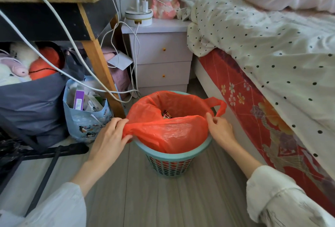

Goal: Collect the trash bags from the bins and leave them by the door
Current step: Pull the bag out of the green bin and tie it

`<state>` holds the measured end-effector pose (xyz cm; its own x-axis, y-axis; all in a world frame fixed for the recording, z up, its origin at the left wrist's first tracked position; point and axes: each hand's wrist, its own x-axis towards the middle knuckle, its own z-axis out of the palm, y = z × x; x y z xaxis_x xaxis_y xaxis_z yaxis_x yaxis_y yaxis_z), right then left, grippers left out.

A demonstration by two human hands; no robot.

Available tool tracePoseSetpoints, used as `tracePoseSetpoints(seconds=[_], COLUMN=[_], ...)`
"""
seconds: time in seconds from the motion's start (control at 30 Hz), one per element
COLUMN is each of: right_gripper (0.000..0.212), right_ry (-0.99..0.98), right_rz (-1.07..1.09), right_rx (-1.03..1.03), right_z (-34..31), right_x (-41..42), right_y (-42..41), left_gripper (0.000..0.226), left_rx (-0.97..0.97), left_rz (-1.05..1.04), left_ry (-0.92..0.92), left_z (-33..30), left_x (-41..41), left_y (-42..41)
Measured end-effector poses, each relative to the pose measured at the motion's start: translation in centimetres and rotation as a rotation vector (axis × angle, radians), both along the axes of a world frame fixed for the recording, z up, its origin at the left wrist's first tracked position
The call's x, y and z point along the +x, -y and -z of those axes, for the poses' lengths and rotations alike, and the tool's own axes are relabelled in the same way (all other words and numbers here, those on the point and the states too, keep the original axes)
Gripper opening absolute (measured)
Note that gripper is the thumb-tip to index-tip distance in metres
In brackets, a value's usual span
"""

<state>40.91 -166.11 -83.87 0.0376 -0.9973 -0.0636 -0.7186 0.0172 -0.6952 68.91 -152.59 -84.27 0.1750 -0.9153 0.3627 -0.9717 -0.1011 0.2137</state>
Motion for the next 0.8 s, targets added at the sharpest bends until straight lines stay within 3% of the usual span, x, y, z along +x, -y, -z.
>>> tracePoseSetpoints(seconds=[0.07,0.17,0.23,0.4,0.47,0.53,0.6,0.67,0.8], right_gripper=[0.048,0.036,0.026,0.026,0.022,0.022,0.04,0.051,0.015], right_ry=[-0.062,-0.04,0.057,0.32,0.325,0.298,0.274,0.194,0.042], right_rz=[0.004,-0.001,0.015,0.027,-0.015,-0.043,-0.052,-0.058,-0.054], right_rx=[-0.003,-0.021,-0.095,-0.28,-0.279,-0.266,-0.181,-0.082,-0.039], right_z=[-0.2,-0.6,-1.3,-4.8,-5.3,-5.4,-5.4,-5.3,-5.7], right_x=[0.6,1.6,2.2,4.0,4.7,5.2,5.5,5.8,6.3], right_y=[0.8,1.9,2.2,1.3,0.9,0.5,0.4,0.8,2.0], left_gripper=[0.027,0.032,0.031,0.035,0.031,0.027,0.024,0.022,0.022], left_rx=[-0.02,-0.11,-0.202,-0.389,-0.359,-0.272,-0.115,-0.01,0.013], left_rz=[0.006,0.045,0.071,0.177,0.158,0.075,-0.021,-0.068,-0.034], left_ry=[0.035,0.112,0.211,0.348,0.195,-0.183,-0.51,-0.549,-0.54], left_z=[-0.4,-1.8,-3.4,-7.4,-7.9,-8.0,-7.9,-7.6,-8.4], left_x=[0.5,1.1,1.1,0.5,-0.3,-1.4,-1.8,-1.6,-1.2], left_y=[0.1,0.4,0.9,2.5,3.0,3.2,3.5,3.8,4.1])
